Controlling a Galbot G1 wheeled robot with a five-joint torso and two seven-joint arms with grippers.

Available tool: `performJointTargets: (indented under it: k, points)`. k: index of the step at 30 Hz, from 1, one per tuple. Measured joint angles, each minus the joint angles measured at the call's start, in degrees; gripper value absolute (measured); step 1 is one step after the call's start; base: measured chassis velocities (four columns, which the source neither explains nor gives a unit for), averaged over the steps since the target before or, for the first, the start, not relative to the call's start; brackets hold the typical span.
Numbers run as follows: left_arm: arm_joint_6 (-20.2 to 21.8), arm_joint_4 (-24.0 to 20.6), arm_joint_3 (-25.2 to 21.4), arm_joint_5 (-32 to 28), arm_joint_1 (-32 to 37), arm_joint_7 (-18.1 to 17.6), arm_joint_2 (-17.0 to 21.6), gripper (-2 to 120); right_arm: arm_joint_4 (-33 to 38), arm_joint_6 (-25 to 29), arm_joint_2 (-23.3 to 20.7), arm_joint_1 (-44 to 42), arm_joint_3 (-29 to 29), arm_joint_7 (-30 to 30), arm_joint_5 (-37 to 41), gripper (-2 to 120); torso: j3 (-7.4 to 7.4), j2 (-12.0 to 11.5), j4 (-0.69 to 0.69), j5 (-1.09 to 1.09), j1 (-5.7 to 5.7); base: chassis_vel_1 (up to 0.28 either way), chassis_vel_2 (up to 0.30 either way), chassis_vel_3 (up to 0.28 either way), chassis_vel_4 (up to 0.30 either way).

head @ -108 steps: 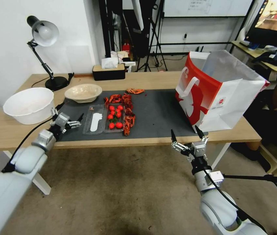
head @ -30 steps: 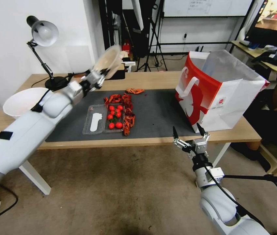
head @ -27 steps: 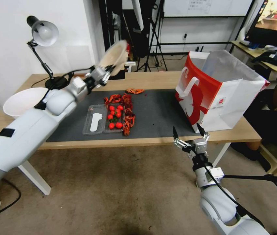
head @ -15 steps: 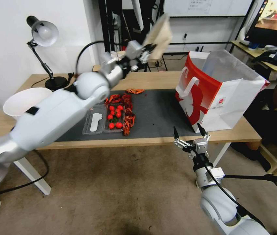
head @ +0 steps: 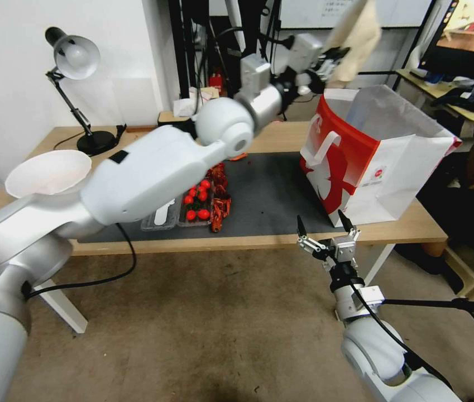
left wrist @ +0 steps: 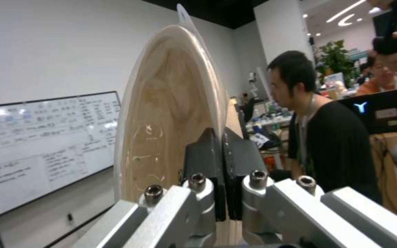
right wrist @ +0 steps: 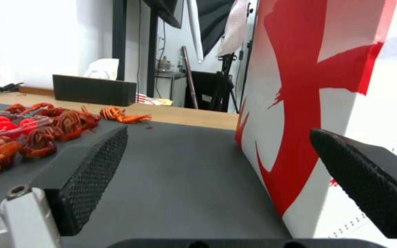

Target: Pick up the trash from the table and place it into the takeout bag.

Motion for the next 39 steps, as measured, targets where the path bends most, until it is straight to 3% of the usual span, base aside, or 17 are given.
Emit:
performJointTargets:
  k: [8,11,19,24,39]
  points:
    - [0.1,3.2,1.9,-1.5,-0.4,-0.8,-6.4,0,0.0,-0.4,0.1,0.4,0.0,0.1,0.0,99,0.00,0.0,-0.02,0.01,0.00,0.000,0.000,0.000,0.000]
    - [-0.3,6.5,3.1,-1.2,-0.4,-0.6,-9.4,0,0.2,-0.4,0.0,0.2,0.0,0.1,0.0,99,0.00,0.0,-0.01,0.00,0.00,0.000,0.000,0.000,0.000]
    - [-1.4,12.8,4.9,0.7,0.3,0.8,-12.4,0,0.4,-0.4,0.1,0.1,0.1,0.2,0.0,99,0.00,0.0,-0.01,-0.01,0.00,0.000,0.000,0.000,0.000]
    - [-1.5,14.2,5.7,1.3,0.5,0.9,-12.5,0,0.4,-0.3,0.1,0.1,0.2,0.2,0.1,99,0.00,0.0,0.00,-0.01,0.00,0.000,0.000,0.000,0.000]
    - [-1.3,12.5,4.6,1.6,0.6,0.3,-11.9,50,0.4,-0.1,0.0,0.0,0.3,0.2,0.1,99,0.00,0.0,-0.01,-0.01,0.00,0.000,0.000,0.000,0.000]
